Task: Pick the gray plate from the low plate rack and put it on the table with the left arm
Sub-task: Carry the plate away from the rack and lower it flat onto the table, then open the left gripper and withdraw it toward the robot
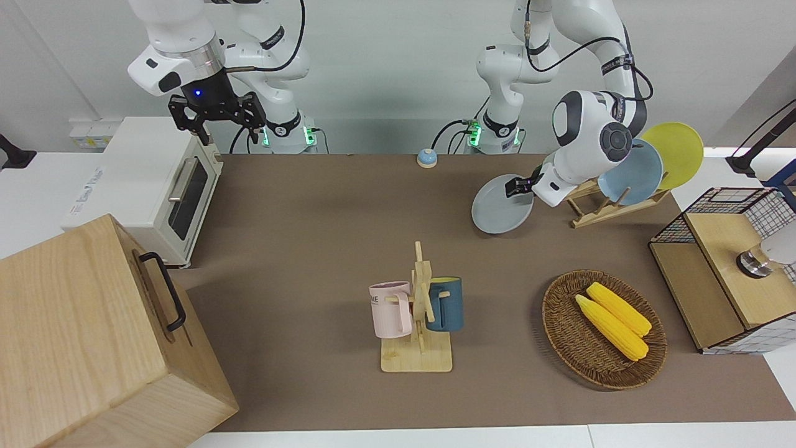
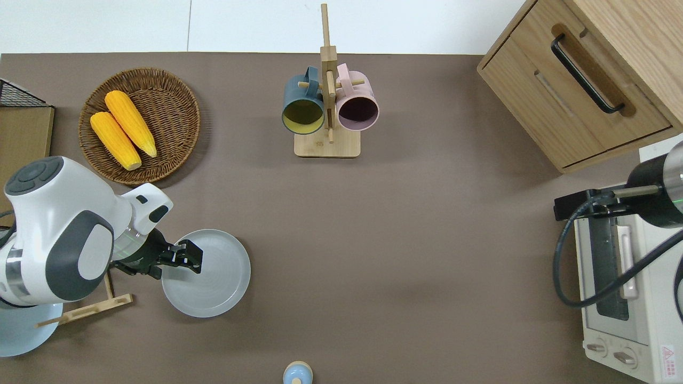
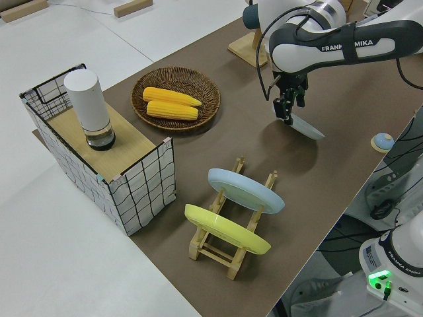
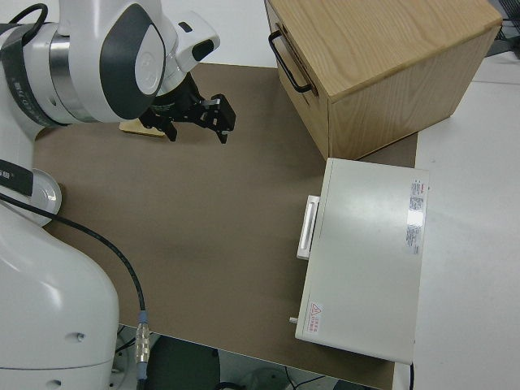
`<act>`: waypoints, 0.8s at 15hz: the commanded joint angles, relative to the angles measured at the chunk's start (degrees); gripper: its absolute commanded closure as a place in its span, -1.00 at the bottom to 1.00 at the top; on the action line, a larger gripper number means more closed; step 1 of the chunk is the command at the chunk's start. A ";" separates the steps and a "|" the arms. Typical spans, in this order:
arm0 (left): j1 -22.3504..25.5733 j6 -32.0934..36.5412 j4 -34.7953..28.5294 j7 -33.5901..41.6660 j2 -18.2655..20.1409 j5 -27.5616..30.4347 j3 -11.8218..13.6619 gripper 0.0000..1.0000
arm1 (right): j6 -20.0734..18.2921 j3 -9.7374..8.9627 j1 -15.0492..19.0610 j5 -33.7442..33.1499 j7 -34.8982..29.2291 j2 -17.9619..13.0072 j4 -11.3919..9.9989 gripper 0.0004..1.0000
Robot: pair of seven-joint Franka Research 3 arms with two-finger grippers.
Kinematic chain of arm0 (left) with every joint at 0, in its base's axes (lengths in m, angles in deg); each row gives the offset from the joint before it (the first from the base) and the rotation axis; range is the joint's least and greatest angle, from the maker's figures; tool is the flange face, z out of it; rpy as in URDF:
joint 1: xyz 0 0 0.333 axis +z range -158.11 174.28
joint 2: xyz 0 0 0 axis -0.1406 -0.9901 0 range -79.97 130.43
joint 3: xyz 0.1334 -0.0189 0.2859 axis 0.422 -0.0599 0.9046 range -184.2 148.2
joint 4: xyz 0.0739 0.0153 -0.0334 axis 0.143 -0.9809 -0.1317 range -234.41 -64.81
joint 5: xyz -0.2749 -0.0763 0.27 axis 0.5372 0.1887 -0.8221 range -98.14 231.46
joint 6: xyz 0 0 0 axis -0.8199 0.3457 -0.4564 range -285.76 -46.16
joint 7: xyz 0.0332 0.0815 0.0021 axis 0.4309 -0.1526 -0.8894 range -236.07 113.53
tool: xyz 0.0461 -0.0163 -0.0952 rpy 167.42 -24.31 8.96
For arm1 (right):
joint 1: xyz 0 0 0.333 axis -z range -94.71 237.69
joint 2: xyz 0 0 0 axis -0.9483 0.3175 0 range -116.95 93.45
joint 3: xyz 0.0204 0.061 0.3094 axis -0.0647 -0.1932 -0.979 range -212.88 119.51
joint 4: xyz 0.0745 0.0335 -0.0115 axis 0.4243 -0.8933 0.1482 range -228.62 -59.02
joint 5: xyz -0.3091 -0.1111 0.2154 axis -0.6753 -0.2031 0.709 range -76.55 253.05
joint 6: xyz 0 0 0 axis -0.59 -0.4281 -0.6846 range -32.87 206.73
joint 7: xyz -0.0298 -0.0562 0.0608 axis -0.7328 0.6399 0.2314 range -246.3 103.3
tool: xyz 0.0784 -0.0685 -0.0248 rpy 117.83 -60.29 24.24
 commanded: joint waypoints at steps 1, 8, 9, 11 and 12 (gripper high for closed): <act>-0.76 -1.01 -0.22 -0.18 0.47 -2.74 0.28 -0.97 | -0.88 -1.03 1.43 1.09 -0.53 -0.12 0.42 -0.98; -0.14 0.66 7.77 -1.15 3.19 -10.74 0.37 -0.99 | -0.88 -1.03 1.43 1.09 -0.53 -0.12 0.42 -0.97; -0.05 0.66 8.91 -1.06 4.07 -10.74 0.37 -0.99 | -0.88 -1.03 1.43 1.09 -0.53 -0.12 0.42 -0.98; 0.03 0.83 11.37 -1.24 4.60 -10.66 0.46 -0.99 | -0.88 -1.03 1.43 1.09 -0.53 -0.12 0.42 -0.98; 0.03 0.92 12.17 -1.24 4.69 -10.74 0.37 -0.99 | -0.88 -1.03 1.43 1.09 -0.53 -0.12 0.42 -0.98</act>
